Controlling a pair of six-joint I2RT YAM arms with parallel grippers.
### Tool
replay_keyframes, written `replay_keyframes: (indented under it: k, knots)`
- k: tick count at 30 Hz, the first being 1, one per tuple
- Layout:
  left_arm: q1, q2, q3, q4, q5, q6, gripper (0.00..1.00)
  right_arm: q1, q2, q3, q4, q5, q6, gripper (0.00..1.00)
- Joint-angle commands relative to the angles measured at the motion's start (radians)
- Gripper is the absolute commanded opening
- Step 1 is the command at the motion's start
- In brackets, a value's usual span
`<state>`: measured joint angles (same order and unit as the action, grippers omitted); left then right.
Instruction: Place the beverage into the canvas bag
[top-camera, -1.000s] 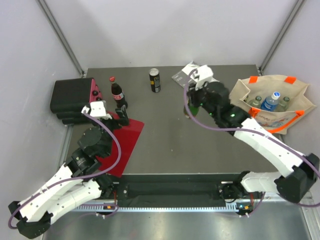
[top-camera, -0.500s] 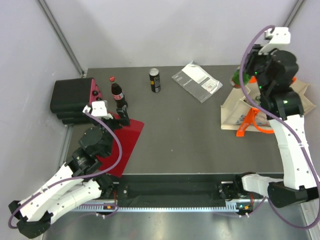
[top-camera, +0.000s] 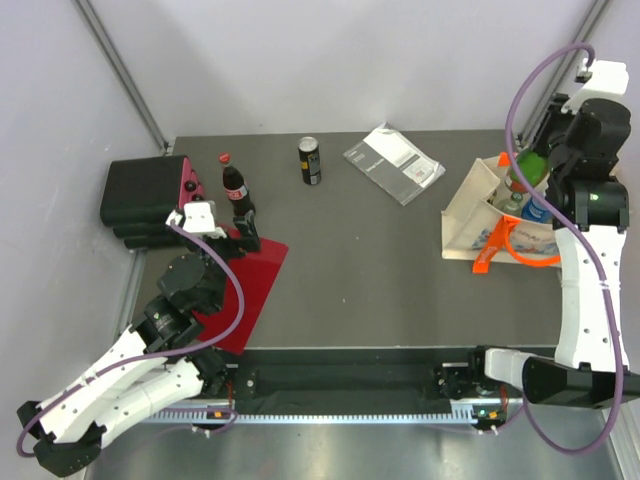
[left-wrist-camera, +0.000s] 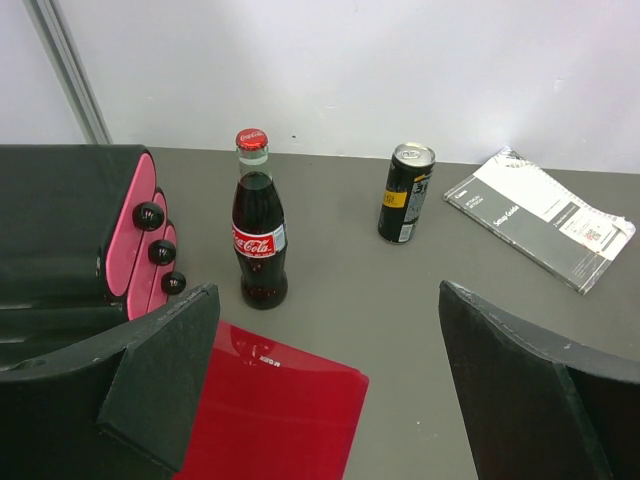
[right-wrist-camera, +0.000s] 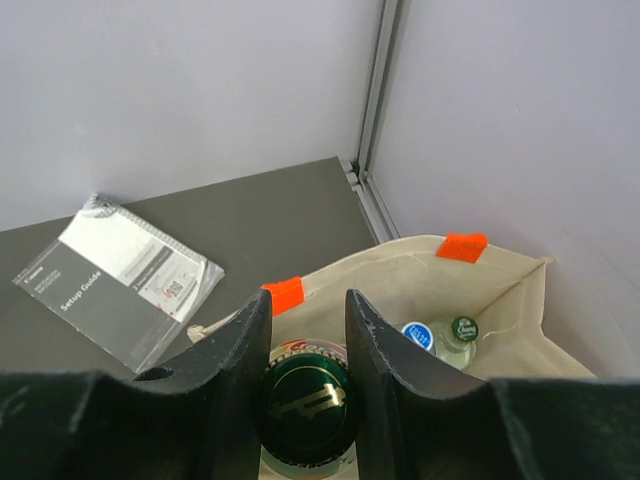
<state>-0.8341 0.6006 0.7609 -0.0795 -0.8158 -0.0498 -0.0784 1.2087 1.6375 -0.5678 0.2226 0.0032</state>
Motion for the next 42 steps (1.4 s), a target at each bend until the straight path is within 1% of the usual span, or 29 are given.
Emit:
replay_keyframes:
  k: [1, 6, 11, 24, 27, 31, 42]
  knots:
    - [-0.002, 0.001, -0.005, 0.041, 0.007, 0.007, 0.95, -0.037, -0.037, -0.013, 0.181, -0.014, 0.012, 0.0]
    - [-0.002, 0.004, -0.003, 0.041, 0.012, 0.01, 0.94, -0.096, -0.031, -0.088, 0.201, -0.043, 0.03, 0.0]
    - [-0.002, -0.001, -0.003, 0.041, 0.012, 0.008, 0.94, -0.124, -0.051, -0.192, 0.235, -0.061, 0.052, 0.0]
    - [-0.002, -0.009, -0.002, 0.04, 0.017, 0.007, 0.94, -0.126, -0.084, -0.263, 0.238, -0.124, 0.103, 0.0]
    - [-0.002, -0.007, -0.002, 0.041, 0.02, 0.007, 0.94, -0.126, -0.11, -0.318, 0.275, -0.144, 0.098, 0.0]
    - [-0.002, -0.008, -0.002, 0.037, 0.02, 0.004, 0.94, -0.126, -0.147, -0.431, 0.322, -0.137, 0.089, 0.0]
    - [-0.002, -0.005, -0.002, 0.037, 0.02, 0.005, 0.94, -0.126, -0.166, -0.547, 0.373, -0.169, 0.124, 0.0]
